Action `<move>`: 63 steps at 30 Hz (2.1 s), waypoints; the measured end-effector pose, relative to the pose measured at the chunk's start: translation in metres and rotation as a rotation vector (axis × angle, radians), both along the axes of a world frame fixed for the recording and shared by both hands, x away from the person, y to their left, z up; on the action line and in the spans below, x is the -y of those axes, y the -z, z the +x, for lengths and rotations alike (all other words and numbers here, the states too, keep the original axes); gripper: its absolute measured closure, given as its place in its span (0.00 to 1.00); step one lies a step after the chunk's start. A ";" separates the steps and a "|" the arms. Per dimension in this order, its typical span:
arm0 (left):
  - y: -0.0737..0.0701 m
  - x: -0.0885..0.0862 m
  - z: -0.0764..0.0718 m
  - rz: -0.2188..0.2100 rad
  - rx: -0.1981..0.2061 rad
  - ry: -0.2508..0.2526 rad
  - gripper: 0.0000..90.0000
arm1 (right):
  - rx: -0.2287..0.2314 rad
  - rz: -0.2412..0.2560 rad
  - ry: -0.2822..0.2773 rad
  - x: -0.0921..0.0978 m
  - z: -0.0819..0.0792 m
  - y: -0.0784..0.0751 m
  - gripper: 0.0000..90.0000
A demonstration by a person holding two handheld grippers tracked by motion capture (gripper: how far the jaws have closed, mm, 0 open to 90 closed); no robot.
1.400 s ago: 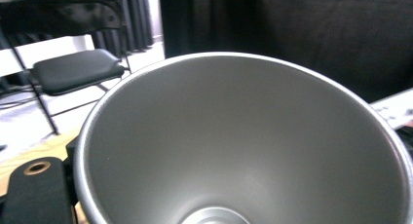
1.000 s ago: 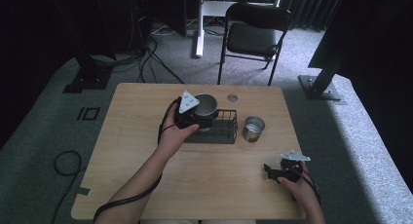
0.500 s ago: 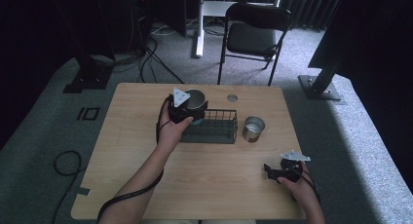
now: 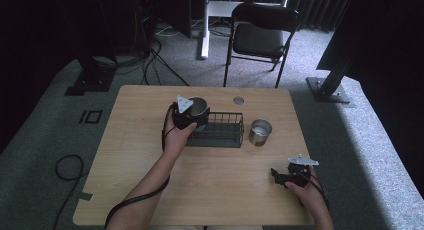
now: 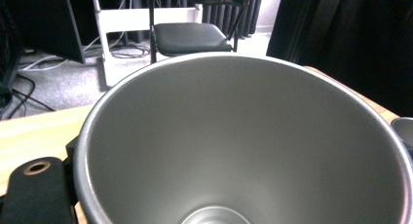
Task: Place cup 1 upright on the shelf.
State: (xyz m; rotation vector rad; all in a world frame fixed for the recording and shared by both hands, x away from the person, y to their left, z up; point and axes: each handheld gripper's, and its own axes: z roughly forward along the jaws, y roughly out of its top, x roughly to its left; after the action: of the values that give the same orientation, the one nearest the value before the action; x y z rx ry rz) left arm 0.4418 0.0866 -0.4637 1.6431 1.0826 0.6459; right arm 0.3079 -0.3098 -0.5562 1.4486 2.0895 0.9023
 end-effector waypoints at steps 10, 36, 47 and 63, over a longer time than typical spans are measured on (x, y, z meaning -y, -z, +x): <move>0.010 0.001 0.000 0.034 0.005 0.002 0.15 | 0.000 0.000 0.000 0.000 0.000 0.000 0.13; 0.004 -0.005 -0.015 0.077 -0.018 0.094 0.09 | 0.000 0.000 0.000 0.000 0.000 0.000 0.13; 0.001 -0.010 -0.027 0.086 -0.010 0.112 0.09 | 0.000 0.000 0.000 0.000 0.000 0.000 0.13; -0.001 -0.024 -0.042 0.090 -0.010 0.118 0.09 | 0.000 0.000 0.000 0.000 0.000 0.000 0.13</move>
State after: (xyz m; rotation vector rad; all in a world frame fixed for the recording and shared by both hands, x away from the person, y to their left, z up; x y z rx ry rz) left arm 0.3995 0.1106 -0.4630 1.7752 0.9672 0.6173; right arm 0.3080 -0.3097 -0.5562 1.4483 2.0892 0.9020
